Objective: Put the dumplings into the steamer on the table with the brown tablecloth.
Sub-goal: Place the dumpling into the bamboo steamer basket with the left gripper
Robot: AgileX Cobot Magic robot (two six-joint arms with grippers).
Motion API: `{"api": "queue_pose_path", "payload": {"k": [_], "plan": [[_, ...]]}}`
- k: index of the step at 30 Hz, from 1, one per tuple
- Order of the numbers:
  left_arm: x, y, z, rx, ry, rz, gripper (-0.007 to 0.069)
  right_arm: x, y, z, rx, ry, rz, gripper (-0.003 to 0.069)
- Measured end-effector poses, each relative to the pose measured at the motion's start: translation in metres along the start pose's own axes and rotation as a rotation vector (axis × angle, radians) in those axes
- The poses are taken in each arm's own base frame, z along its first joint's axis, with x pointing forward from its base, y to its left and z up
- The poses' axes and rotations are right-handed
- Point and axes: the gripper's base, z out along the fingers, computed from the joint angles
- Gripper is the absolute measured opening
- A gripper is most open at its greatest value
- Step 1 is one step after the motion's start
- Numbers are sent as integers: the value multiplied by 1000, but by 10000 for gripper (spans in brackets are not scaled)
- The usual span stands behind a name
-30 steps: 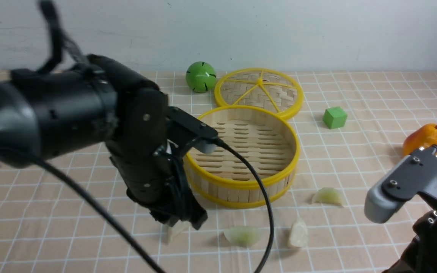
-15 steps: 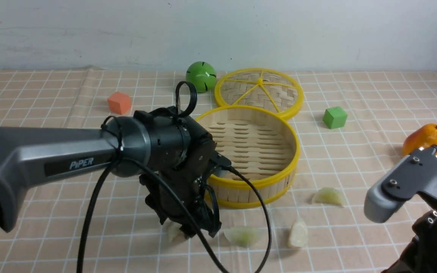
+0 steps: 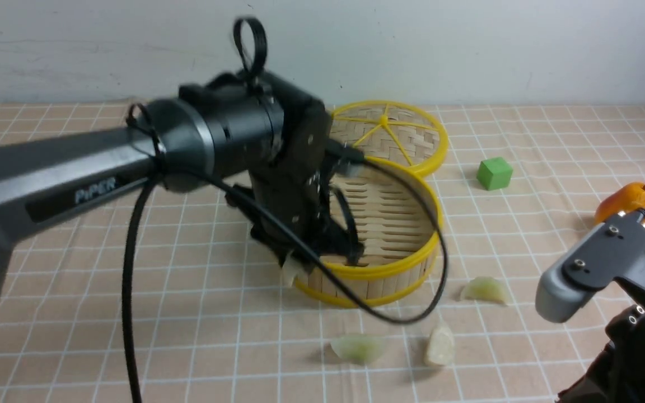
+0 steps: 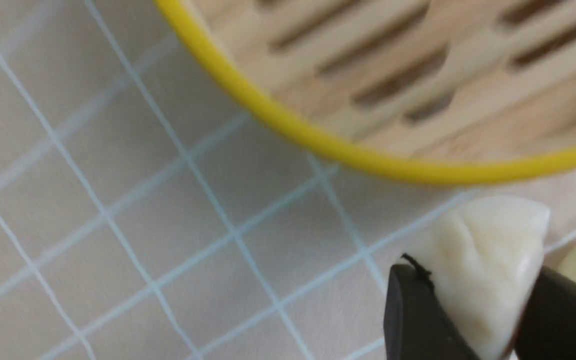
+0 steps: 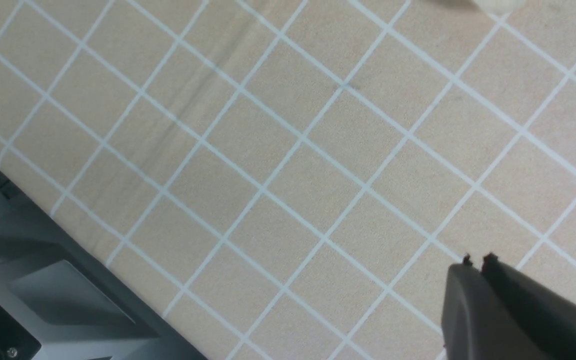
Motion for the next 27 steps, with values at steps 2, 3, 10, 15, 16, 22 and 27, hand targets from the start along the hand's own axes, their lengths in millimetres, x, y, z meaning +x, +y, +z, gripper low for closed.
{"api": "queue_pose_path", "payload": {"k": [2, 3, 10, 15, 16, 22, 27], "plan": [[-18, -1, -20, 23, -85, -15, 239, 0, 0, 0, 0, 0, 0, 32], [-24, -2, -25, 33, -114, -21, 239, 0, 0, 0, 0, -1, 0, 32], [-55, 0, 5, 56, -129, -76, 239, -2, 3, 0, -36, -16, 23, 34], [-67, 19, 47, 37, -105, -202, 239, -2, 5, 0, -58, -25, 37, 41], [-68, 23, 55, 32, -98, -224, 239, -2, 5, 0, -58, -26, 37, 41], [-64, 36, 89, 8, -46, -264, 239, -4, 5, 0, -57, -38, 39, 42], [-64, 35, 92, 11, -47, -263, 369, -4, 5, 0, -56, -43, 39, 42]]}}
